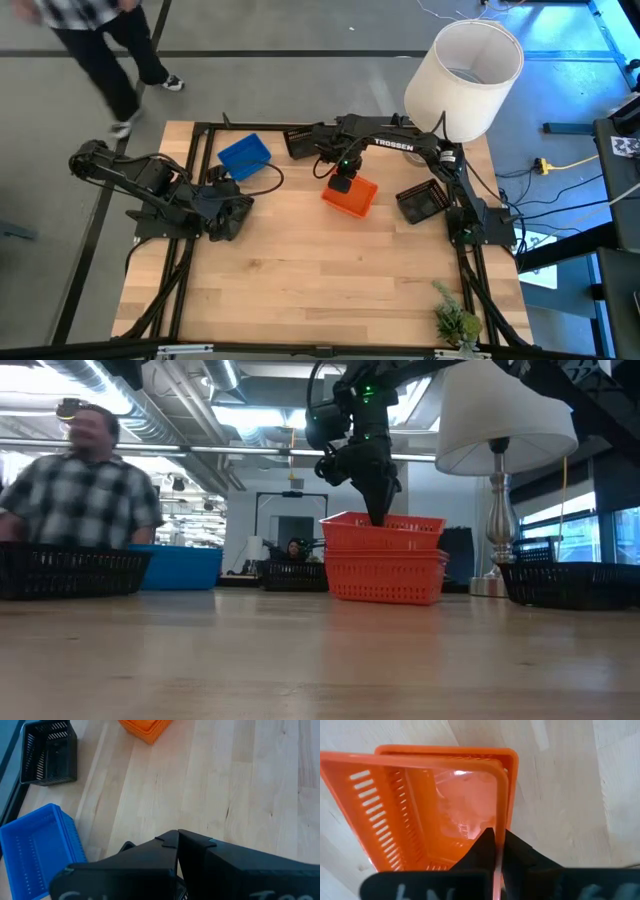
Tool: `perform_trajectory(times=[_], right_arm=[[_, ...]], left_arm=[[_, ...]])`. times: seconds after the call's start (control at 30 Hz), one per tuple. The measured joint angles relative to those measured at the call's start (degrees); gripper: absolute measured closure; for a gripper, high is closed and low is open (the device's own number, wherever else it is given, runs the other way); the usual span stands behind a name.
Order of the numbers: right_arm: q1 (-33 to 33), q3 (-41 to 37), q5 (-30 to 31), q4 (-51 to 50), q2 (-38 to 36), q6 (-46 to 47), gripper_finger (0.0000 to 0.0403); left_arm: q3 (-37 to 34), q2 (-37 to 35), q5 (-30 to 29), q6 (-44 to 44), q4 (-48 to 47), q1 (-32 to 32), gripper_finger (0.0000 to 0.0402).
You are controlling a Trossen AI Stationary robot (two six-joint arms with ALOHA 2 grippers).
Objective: Stack baskets by color
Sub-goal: Stack the bottom orange bin on top of the top orange bin, then stack the top black bin on top of the bottom left black bin
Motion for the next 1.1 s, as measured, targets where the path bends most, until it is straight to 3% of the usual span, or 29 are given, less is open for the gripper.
perform_trajectory(times=[0.17, 0.53, 0.9, 1.1], right_arm=[[0.0, 0.0, 0.0, 0.1, 0.0, 0.5, 0.0378], [0.4, 0.0, 0.0, -2.0, 0.0, 2.6, 0.0294], [1.3, 4.1, 1.9, -7.1, 0.0, 4.4, 0.0289], [3.8, 8.7, 2.0, -6.9, -1.5, 0.7, 0.0289]], left_arm=[[0.0, 0.0, 0.0, 0.0, 0.0, 0.0, 0.0401], [0.0, 0.0, 0.0, 0.0, 0.0, 0.0, 0.0401], [0.0, 0.0, -0.3, 0.0, 0.0, 0.0, 0.0401], [0.0, 0.0, -7.6, 0.0, 0.5, 0.5, 0.0401]])
